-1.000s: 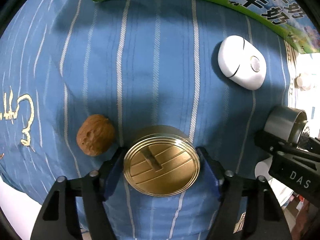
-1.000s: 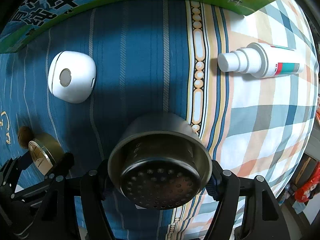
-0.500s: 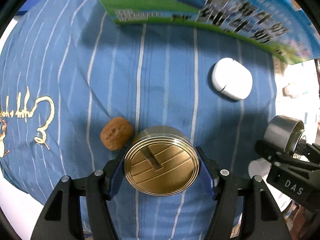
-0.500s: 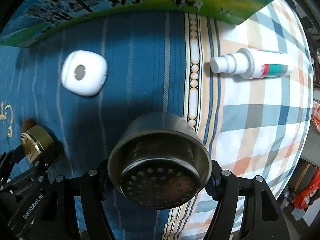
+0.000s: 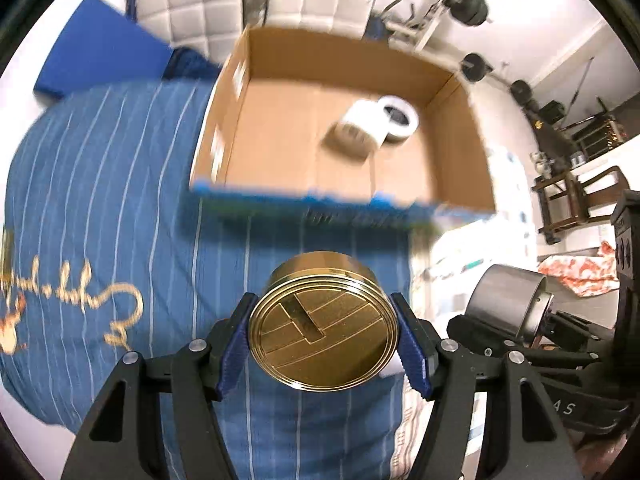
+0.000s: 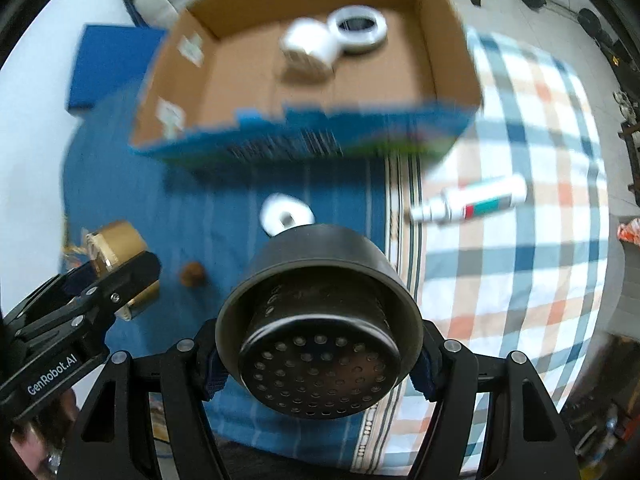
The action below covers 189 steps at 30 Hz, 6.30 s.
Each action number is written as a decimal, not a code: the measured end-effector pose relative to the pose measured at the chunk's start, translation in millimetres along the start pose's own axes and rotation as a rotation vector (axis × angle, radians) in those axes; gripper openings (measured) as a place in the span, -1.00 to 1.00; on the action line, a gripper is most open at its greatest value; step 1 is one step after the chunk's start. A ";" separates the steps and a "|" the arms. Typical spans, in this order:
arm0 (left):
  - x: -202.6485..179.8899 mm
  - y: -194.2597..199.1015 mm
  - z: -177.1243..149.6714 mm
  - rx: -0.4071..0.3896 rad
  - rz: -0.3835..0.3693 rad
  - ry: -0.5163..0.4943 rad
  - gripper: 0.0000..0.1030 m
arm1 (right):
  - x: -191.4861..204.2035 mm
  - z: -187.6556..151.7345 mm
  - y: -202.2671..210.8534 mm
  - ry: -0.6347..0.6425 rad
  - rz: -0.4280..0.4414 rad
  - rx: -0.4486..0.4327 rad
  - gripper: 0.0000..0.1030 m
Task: Organize rigid objects
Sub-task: 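Carry the gold lid and strainer cup with both tools into the box, then open both tools to release the lid and strainer cup in the box, then grasp the walnut with the left tool while the right tool grasps the small white cylinder, then carry the walnut with the left tool while the right tool carries the white cylinder into the box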
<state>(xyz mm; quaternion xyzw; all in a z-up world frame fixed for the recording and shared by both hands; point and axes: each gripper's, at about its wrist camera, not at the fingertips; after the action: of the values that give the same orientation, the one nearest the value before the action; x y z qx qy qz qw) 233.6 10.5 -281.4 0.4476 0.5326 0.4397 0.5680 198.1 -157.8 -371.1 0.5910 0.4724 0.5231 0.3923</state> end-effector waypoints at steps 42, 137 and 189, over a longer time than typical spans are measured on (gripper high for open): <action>59.7 -200.9 278.1 0.365 0.160 0.032 0.22 | -32.8 276.9 -104.2 -0.036 -0.273 0.214 0.42; 110.2 -200.0 -28.1 0.359 0.196 0.120 -0.13 | -48.9 -31.4 -160.3 -0.113 -0.190 0.289 -0.11; 53.0 -116.1 163.4 0.249 -0.037 0.128 -0.29 | -6.9 150.9 2.6 -0.039 0.051 -0.015 -0.12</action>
<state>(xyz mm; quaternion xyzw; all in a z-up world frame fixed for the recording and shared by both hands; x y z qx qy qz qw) 401.9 31.0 -400.7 0.4758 0.6265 0.3873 0.4808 347.7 -160.5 -392.2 0.6101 0.4454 0.5249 0.3924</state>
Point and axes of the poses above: each gripper's, at about its wrist camera, not at the fingertips, and y roughly against the way its jaws point, x to its left, z to its top, and after that the axes turned 12 degrees about x, right-handed
